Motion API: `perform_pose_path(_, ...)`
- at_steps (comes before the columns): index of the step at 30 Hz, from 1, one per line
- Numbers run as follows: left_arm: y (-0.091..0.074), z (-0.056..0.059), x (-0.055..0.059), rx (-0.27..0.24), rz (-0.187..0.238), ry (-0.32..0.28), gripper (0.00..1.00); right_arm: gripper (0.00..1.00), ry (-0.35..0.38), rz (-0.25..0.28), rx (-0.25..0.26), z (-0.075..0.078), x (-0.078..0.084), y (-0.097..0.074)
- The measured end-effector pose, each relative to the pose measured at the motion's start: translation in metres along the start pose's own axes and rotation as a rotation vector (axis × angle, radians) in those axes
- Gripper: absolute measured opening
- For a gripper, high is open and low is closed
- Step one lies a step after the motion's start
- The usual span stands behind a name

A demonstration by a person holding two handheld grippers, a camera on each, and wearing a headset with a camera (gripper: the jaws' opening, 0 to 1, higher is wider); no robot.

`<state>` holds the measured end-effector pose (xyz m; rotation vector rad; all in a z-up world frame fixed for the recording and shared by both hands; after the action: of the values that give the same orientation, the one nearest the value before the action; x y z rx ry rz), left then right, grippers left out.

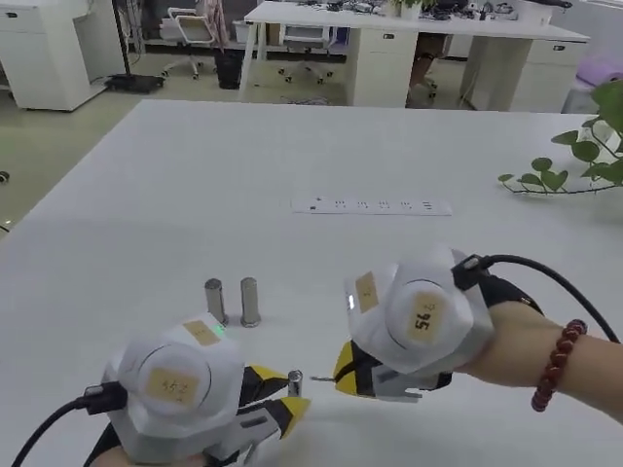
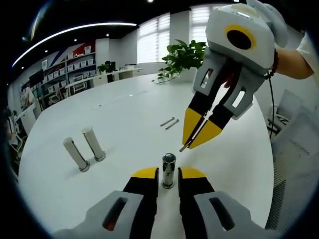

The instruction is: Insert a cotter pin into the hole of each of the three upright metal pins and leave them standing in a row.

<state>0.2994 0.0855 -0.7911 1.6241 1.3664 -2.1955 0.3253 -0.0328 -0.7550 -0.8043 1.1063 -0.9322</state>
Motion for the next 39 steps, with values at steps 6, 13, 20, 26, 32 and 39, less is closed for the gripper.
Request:
perform_pose_path(6,0.0021,0.0001,-0.0001,0.006,0.004,-0.009,0.08,0.03,-0.008,-0.010,-0.002,0.0009,-0.0009,0.0039)
perform_pose_path(13,0.0037,0.0003,0.0013,0.004,0.005,-0.015,0.08,0.03,-0.014,-0.012,-0.006,0.0029,-0.0026,0.0065)
perform_pose_path(20,0.0039,0.0016,0.0019,0.008,0.010,-0.021,0.07,0.03,-0.031,-0.020,-0.010,0.0040,-0.0047,0.0075)
perform_pose_path(26,0.0046,0.0022,0.0020,0.012,0.012,-0.022,0.07,0.03,-0.050,-0.021,-0.011,0.0030,-0.0068,0.0072)
perform_pose_path(32,0.0052,0.0026,0.0020,0.015,0.013,-0.019,0.07,0.03,-0.078,-0.029,-0.009,0.0032,-0.0075,0.0068)
perform_pose_path(39,0.0065,0.0025,0.0032,0.018,0.020,-0.027,0.07,0.03,-0.109,-0.039,0.000,0.0029,-0.0087,0.0059)
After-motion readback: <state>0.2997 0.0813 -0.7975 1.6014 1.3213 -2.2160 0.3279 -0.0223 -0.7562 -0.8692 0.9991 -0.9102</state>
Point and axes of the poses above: the centre of the closed fingertips' face, and the gripper's own axes: y roughly forward along the fingers, z roughly to its right, x roughly out of its underside, the point moved 8 cm from there along -y, roughly backward along the fingers, and after that the axes turned 6 degrees about -z, right-handed, at the moved point
